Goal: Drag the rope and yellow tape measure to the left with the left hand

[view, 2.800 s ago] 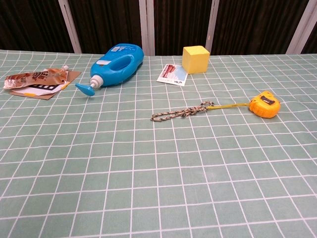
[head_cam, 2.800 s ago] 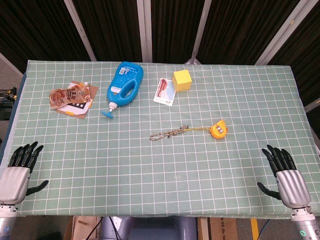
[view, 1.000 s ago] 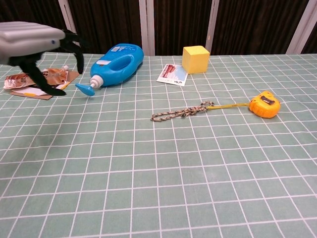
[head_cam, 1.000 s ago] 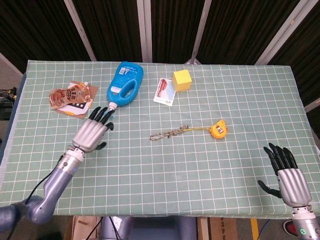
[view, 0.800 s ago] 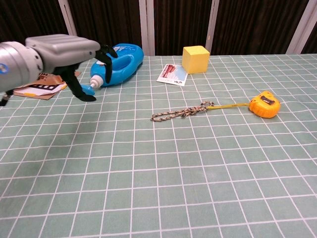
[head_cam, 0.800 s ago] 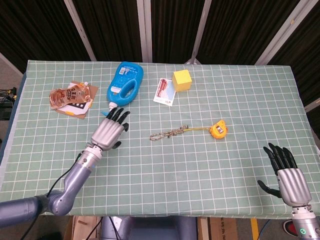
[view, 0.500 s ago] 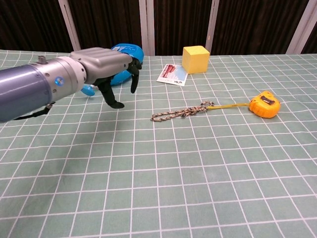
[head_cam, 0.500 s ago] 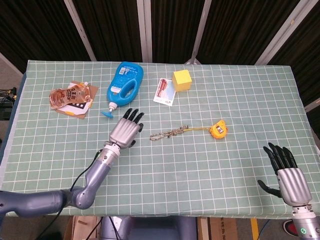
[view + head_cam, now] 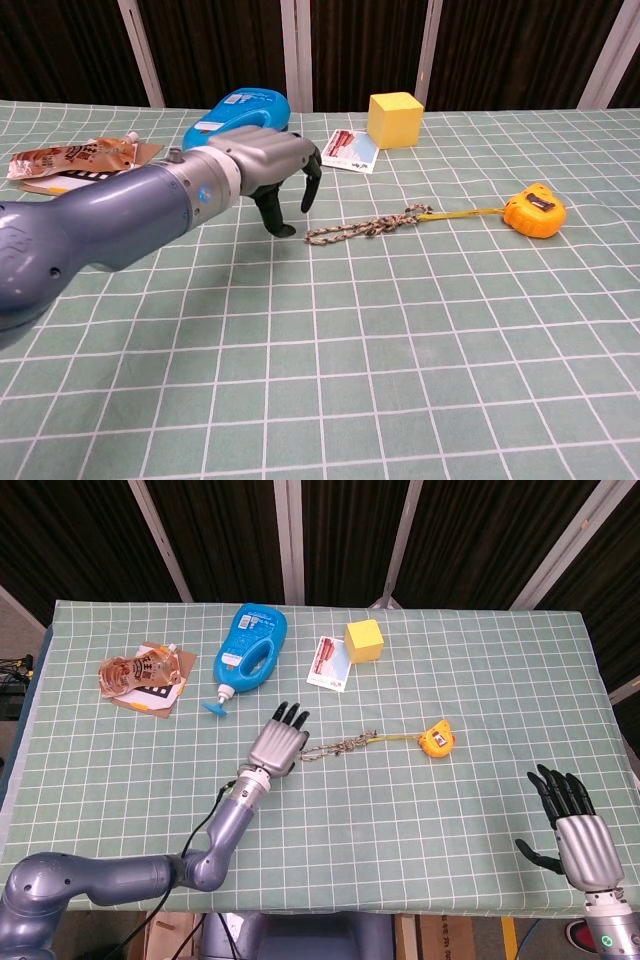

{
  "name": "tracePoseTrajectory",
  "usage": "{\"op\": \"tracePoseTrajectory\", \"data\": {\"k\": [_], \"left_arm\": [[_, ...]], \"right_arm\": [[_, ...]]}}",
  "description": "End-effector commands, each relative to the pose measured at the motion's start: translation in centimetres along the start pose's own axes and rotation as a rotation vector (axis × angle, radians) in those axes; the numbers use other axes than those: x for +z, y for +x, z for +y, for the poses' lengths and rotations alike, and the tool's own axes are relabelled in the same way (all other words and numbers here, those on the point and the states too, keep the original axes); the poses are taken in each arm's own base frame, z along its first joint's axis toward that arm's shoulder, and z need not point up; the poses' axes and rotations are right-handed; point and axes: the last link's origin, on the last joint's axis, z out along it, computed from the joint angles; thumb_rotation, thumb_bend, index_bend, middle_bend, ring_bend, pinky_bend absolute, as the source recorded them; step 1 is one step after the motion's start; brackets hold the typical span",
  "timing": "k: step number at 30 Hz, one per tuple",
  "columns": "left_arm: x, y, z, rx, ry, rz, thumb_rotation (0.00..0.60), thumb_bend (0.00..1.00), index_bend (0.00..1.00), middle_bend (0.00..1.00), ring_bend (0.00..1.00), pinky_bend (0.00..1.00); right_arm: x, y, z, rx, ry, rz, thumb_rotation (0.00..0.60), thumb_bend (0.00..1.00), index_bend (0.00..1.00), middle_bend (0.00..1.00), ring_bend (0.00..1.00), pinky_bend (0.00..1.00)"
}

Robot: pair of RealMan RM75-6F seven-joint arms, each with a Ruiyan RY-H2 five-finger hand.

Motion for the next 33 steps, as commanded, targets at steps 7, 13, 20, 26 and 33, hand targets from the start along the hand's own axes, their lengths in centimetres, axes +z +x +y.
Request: {"op": "tracePoseTrajectory", "data": {"k": [7, 13, 20, 26, 33], "left_arm": [[1.2, -1.2, 1.6, -0.016, 0.014, -0.006, 0.6, 0.37, 0.53, 0.11, 0.0, 0.0], [1.8, -1.4, 2.0, -0.014, 0.03, 0.011, 0.6, 0.38, 0.52, 0.11, 0.0, 0.0], [2.3, -1.8, 2.5, -0.004, 0.033, 0.022, 0.6, 0.38, 0.52, 0.12, 0.0, 0.0], [2.4, -2.4, 2.9, -0.003, 0.029, 0.013, 0.6, 0.4, 0.53, 0.12, 0.0, 0.0], [2.5, -2.7, 3.0, -0.001, 0.03, 0.007, 0.6, 0.4, 0.53, 0.12, 0.0, 0.0]], "right_arm": [[0.0, 0.0, 0.0, 0.007, -0.006, -0.005, 0.6, 0.22, 0.0, 0.0, 0.0, 0.0], [0.2, 0.0, 0.0, 0.014, -0.008, -0.007, 0.6, 0.22, 0.0, 0.0, 0.0, 0.0], [0.1, 0.0, 0.1, 0.019, -0.012, -0.011, 0.6, 0.22, 0.0, 0.0, 0.0, 0.0], [0.1, 0.0, 0.1, 0.02, -0.013, -0.012, 0.6, 0.22, 0.0, 0.0, 0.0, 0.0], [0.2, 0.1, 0.1, 0.024, -0.014, -0.012, 0.6, 0.22, 0.0, 0.0, 0.0, 0.0]]}}
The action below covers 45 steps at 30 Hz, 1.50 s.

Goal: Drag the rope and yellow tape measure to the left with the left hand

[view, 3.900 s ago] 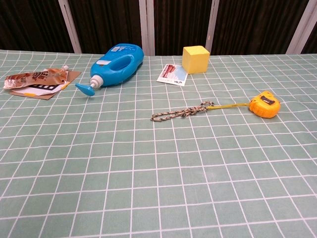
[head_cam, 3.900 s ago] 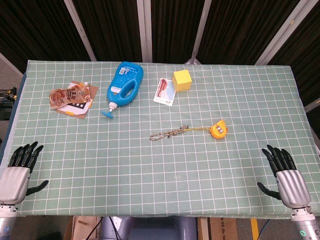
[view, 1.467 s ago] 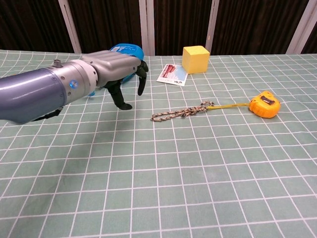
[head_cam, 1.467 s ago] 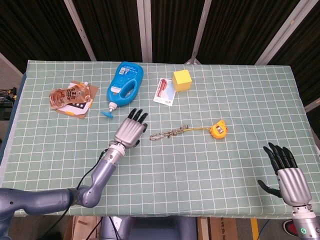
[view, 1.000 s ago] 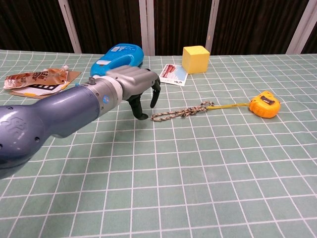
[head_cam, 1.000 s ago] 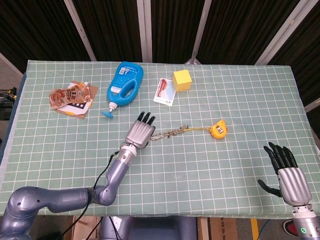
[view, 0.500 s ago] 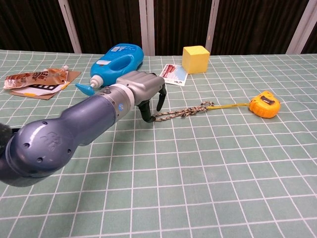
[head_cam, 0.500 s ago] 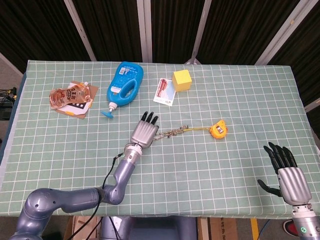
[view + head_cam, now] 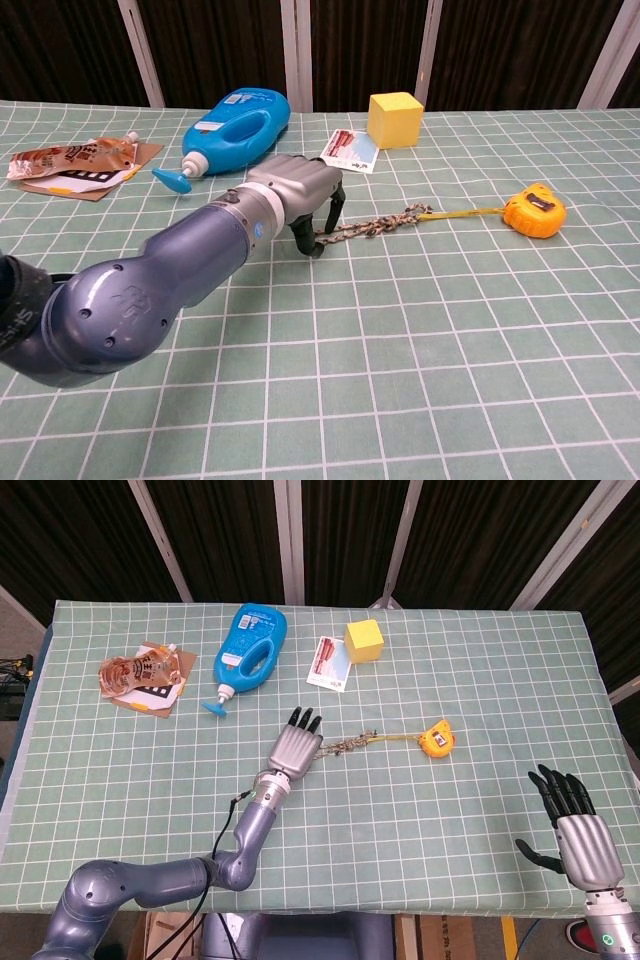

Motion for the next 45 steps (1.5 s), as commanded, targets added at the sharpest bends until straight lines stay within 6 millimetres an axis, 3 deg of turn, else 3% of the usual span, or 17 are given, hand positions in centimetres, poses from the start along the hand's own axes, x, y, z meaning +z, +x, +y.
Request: {"op": "tracePoseTrajectory", "data": {"k": [1, 34, 45], "left_arm": [[0.0, -0.1, -0.1, 0.0, 0.004, -0.002, 0.6, 0.4, 0.53, 0.12, 0.0, 0.0], [-0.4, -0.2, -1.3, -0.007, 0.034, -0.005, 0.6, 0.53, 0.56, 0.13, 0.0, 0.0], [-0.8, 1.9, -3.2, -0.011, 0.057, 0.066, 0.6, 0.53, 0.57, 0.13, 0.0, 0.0]], "right_arm": [[0.0, 0.0, 0.0, 0.0, 0.0, 0.0, 0.6, 0.22, 0.0, 0.0, 0.0, 0.0], [-0.1, 0.1, 0.0, 0.0, -0.007, 0.0, 0.6, 0.22, 0.0, 0.0, 0.0, 0.0], [-0.1, 0.1, 0.0, -0.006, -0.005, 0.004, 0.6, 0.22, 0.0, 0.0, 0.0, 0.0]]}}
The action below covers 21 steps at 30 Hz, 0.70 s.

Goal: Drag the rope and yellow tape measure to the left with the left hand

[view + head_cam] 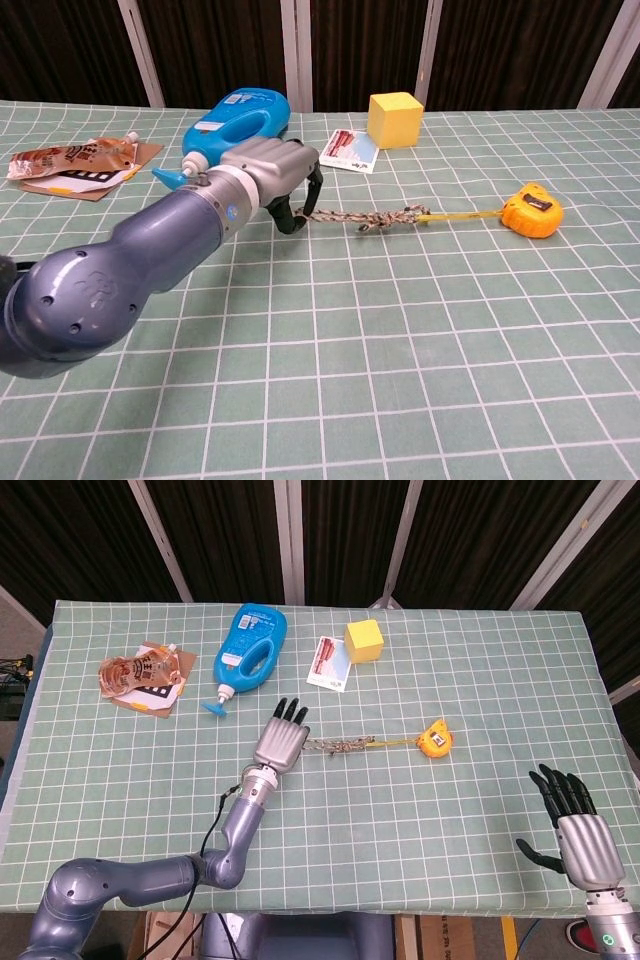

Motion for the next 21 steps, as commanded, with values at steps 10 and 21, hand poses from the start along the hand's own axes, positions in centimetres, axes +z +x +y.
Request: {"op": "tracePoseTrajectory", "data": {"k": [10, 21], "left_arm": [[-2.3, 3.2, -5.1, 0.069, 0.013, 0.122, 0.6, 0.53, 0.57, 0.13, 0.0, 0.0], [-6.6, 5.8, -11.3, 0.059, 0.061, 0.172, 0.6, 0.53, 0.57, 0.13, 0.0, 0.0]], "right_arm": [[-0.1, 0.0, -0.1, -0.018, 0.006, 0.011, 0.6, 0.22, 0.0, 0.0, 0.0, 0.0], [-0.3, 0.0, -0.2, -0.032, 0.002, 0.021, 0.6, 0.22, 0.0, 0.0, 0.0, 0.0]]}}
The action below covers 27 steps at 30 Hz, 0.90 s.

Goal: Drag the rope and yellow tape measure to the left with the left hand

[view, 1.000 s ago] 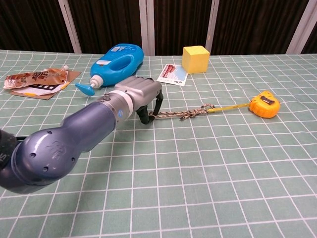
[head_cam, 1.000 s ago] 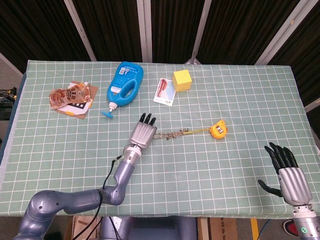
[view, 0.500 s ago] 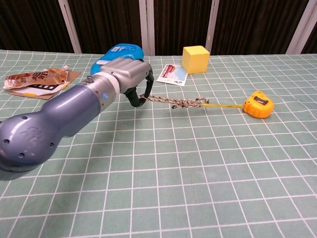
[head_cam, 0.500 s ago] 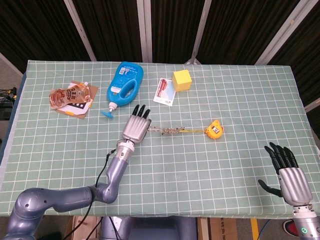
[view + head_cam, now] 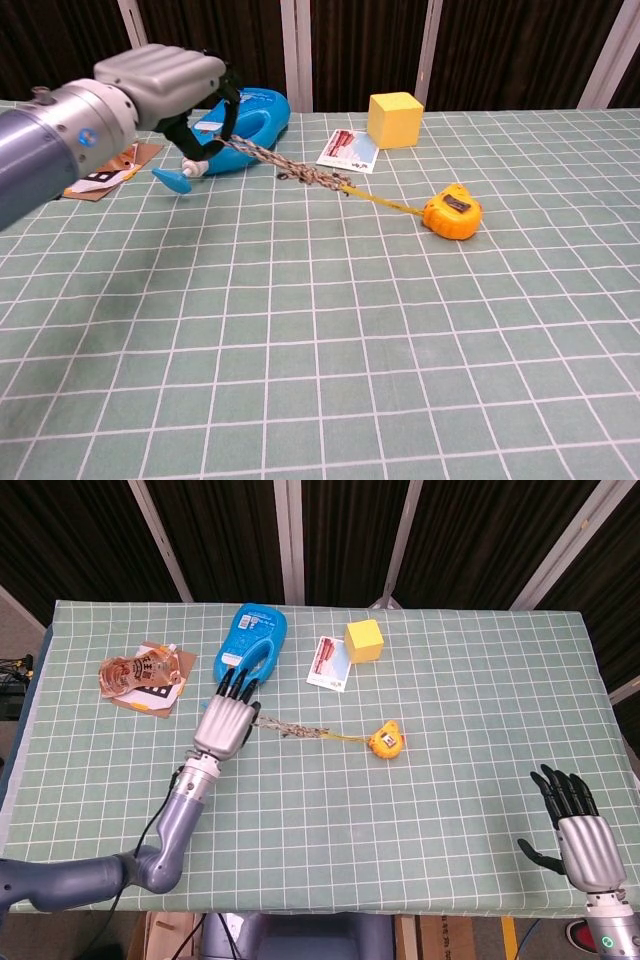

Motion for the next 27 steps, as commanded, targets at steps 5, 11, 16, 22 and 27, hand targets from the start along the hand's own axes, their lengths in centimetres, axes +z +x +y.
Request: {"op": "tracePoseTrajectory", "data": {"k": [5, 11, 16, 22, 27], "left_arm": [[-3.8, 1.5, -5.8, -0.013, 0.077, 0.015, 0.6, 0.53, 0.57, 0.13, 0.0, 0.0], [-7.1, 1.9, -11.0, -0.028, 0.181, 0.016, 0.6, 0.53, 0.57, 0.14, 0.0, 0.0], [-10.0, 1.8, -14.8, -0.034, 0.247, 0.006, 0.6, 0.53, 0.57, 0.14, 0.0, 0.0], [-12.5, 1.7, -18.6, -0.029, 0.314, 0.006, 0.6, 0.53, 0.57, 0.14, 0.0, 0.0], [-13.6, 1.8, -20.8, -0.028, 0.361, 0.013, 0.6, 0.53, 0.56, 0.14, 0.0, 0.0]], "right_arm": [[-0.1, 0.0, -0.1, -0.008, 0.003, 0.006, 0.6, 0.22, 0.0, 0.0, 0.0, 0.0], [-0.2, -0.1, -0.2, -0.016, 0.01, 0.006, 0.6, 0.22, 0.0, 0.0, 0.0, 0.0], [-0.2, 0.0, -0.3, -0.021, 0.013, 0.011, 0.6, 0.22, 0.0, 0.0, 0.0, 0.0], [-0.2, -0.1, -0.3, -0.026, 0.013, 0.013, 0.6, 0.22, 0.0, 0.0, 0.0, 0.0], [-0.2, 0.0, -0.3, -0.028, 0.013, 0.015, 0.6, 0.22, 0.0, 0.0, 0.0, 0.0]]}}
